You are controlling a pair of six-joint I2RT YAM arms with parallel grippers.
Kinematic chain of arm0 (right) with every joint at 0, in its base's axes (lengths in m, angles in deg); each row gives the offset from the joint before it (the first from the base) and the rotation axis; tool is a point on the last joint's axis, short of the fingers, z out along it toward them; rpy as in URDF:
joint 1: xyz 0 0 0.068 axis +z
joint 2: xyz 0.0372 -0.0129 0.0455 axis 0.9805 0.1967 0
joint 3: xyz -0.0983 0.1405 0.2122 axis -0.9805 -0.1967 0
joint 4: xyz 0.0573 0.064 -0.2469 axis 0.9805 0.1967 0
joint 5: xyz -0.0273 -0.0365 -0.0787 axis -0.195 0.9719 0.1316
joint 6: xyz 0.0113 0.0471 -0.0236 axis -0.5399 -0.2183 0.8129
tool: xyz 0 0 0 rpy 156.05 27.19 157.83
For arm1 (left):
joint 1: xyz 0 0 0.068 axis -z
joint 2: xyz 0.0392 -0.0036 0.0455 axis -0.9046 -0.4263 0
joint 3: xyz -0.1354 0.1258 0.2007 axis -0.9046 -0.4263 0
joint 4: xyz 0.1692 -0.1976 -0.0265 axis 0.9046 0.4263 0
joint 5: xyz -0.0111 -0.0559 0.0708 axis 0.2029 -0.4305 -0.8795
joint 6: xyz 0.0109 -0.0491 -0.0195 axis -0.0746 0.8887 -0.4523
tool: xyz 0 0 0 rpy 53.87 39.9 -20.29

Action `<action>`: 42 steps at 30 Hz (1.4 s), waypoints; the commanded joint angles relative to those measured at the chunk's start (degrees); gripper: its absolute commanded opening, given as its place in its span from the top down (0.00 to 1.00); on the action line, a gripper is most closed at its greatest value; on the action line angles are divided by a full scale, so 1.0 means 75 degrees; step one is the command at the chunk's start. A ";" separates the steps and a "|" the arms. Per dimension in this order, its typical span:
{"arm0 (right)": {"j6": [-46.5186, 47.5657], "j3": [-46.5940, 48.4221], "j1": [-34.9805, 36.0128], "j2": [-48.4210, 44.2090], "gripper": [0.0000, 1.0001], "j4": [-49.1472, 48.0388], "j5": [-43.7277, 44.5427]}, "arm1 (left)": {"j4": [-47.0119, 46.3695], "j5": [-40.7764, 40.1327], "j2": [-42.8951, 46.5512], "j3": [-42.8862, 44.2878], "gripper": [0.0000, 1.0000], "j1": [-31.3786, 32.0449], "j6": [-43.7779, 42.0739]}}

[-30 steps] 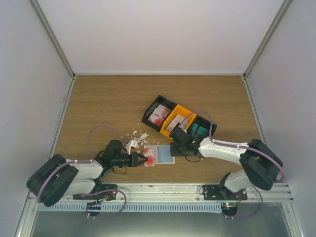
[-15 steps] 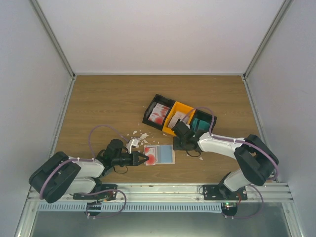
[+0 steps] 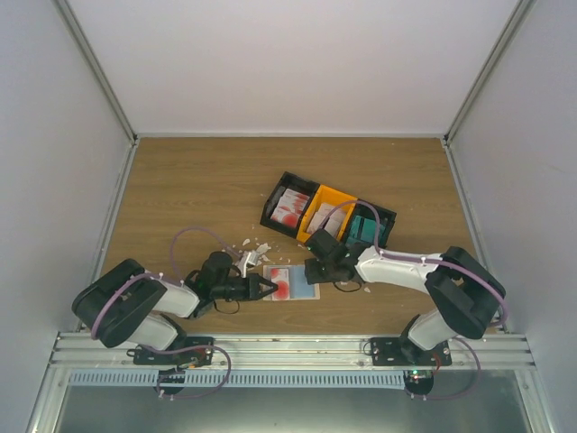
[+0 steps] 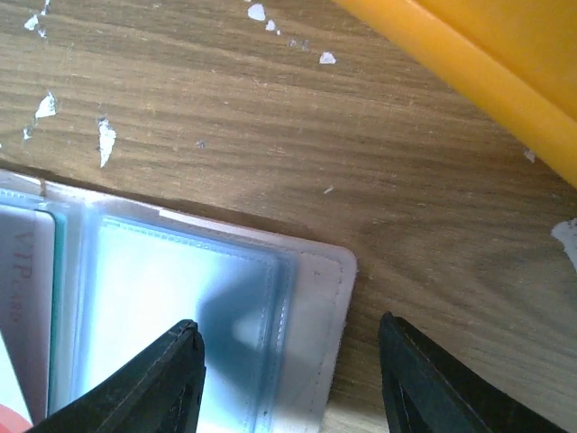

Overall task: Put the credit cards into the card holder
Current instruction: Insert the credit card into the card holder.

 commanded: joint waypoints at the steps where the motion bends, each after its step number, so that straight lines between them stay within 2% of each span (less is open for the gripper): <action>1: -0.0136 -0.0220 0.0151 0.0035 0.47 -0.0009 -0.0238 | -0.0789 -0.0120 -0.0111 0.0263 1.00 0.0087 0.0262; 10: -0.0108 -0.0245 0.0341 -0.0112 0.49 0.0459 -0.0311 | -0.0726 -0.0216 -0.0558 0.0518 1.00 0.0104 0.0551; 17: -0.0157 -0.0266 0.0582 -0.0320 0.49 0.0913 -0.0312 | -0.0711 0.0152 -0.1053 0.0755 1.00 0.0106 0.0645; 23: -0.0283 -0.0357 0.0651 -0.0285 0.53 0.0944 -0.0521 | -0.0533 0.0336 -0.1387 0.0947 1.00 0.0101 0.0915; 34: -0.0473 -0.0418 0.0663 0.0000 0.66 0.1049 -0.0351 | 0.0304 -0.0145 -0.0712 0.0712 1.00 0.0101 0.1099; 39: -0.0477 -0.0449 0.0663 0.0093 0.69 0.0986 -0.0351 | 0.1064 -0.0440 -0.0441 0.0864 1.00 0.0101 0.1008; 42: -0.0460 -0.0464 0.0667 0.0144 0.70 0.0906 -0.0351 | 0.1001 -0.0304 -0.0558 0.0928 1.00 0.0100 0.1093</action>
